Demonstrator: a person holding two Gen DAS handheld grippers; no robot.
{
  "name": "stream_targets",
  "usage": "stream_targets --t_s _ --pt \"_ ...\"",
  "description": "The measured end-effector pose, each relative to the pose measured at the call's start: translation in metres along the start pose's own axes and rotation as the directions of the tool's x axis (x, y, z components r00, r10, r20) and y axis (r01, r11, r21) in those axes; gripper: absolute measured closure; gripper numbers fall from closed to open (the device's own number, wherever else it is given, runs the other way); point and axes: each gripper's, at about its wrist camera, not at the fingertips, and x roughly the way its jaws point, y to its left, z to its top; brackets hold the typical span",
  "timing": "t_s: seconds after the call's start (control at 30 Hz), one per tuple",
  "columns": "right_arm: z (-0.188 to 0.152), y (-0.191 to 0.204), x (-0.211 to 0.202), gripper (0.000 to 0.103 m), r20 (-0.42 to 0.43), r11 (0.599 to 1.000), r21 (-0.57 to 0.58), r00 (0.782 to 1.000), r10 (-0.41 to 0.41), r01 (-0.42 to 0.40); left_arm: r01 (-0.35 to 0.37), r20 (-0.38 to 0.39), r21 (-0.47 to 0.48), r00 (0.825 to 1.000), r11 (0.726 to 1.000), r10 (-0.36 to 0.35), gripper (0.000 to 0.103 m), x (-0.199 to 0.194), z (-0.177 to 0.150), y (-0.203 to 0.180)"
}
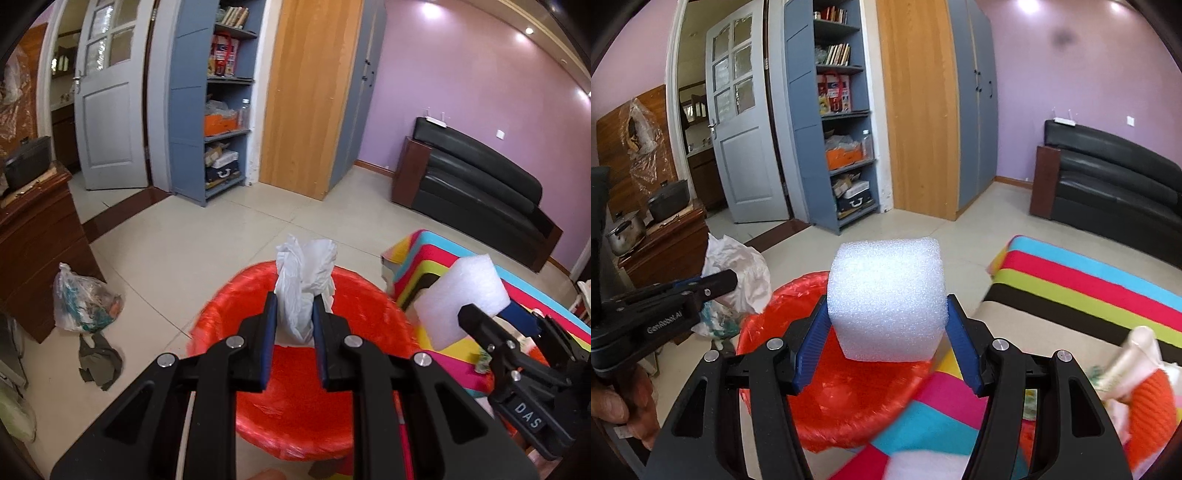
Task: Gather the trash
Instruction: 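Carry both items over the red bin and open both tools to drop them, then return both tools to the table over the remaining trash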
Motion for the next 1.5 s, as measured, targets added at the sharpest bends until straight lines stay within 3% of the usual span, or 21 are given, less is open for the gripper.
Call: stream_targets --t_s 0.07,0.13,0.17,0.2,0.4,0.5,0.83,1.23,1.5 --pt "0.001 0.004 0.008 0.044 -0.003 1.0 -0.01 1.0 0.003 -0.003 0.0 -0.006 -0.015 1.0 1.0 0.0 0.075 0.002 0.0 0.006" --pt "0.0 0.009 0.013 0.038 -0.002 1.0 -0.028 1.0 0.004 -0.004 -0.005 -0.007 -0.027 1.0 1.0 0.005 0.055 0.005 0.0 0.009" --pt "0.0 0.011 0.016 0.035 -0.005 0.999 -0.032 1.0 0.007 -0.008 -0.001 -0.007 -0.035 1.0 0.999 0.001 0.039 0.006 0.001 0.011" --pt "0.0 0.012 0.018 0.029 -0.008 0.999 -0.032 1.0 0.01 -0.011 0.006 -0.005 -0.043 1.0 0.999 -0.006 0.032 0.005 0.002 0.011" --pt "-0.003 0.012 0.021 0.026 -0.013 0.999 -0.048 1.0 0.005 -0.005 -0.008 0.034 -0.062 0.999 0.998 0.01 0.009 0.0 0.003 0.016" --pt "-0.006 0.005 0.011 0.024 0.002 0.999 -0.044 1.0 -0.015 0.015 -0.024 0.062 -0.046 0.998 0.999 0.026 0.008 -0.005 0.003 0.011" --pt "-0.015 -0.036 -0.041 0.019 0.063 0.997 0.001 0.995 -0.078 0.078 0.052 0.101 0.052 0.993 0.997 -0.057 0.008 -0.015 -0.005 -0.033" --pt "-0.032 -0.092 -0.101 0.018 0.098 0.983 0.056 0.979 -0.18 0.175 0.16 0.06 0.149 0.984 0.976 -0.17 0.011 -0.018 -0.034 -0.097" --pt "-0.053 -0.132 -0.129 0.018 0.087 0.966 0.101 0.965 -0.246 0.237 0.249 -0.019 0.184 0.968 0.951 -0.25 0.011 -0.014 -0.058 -0.121"
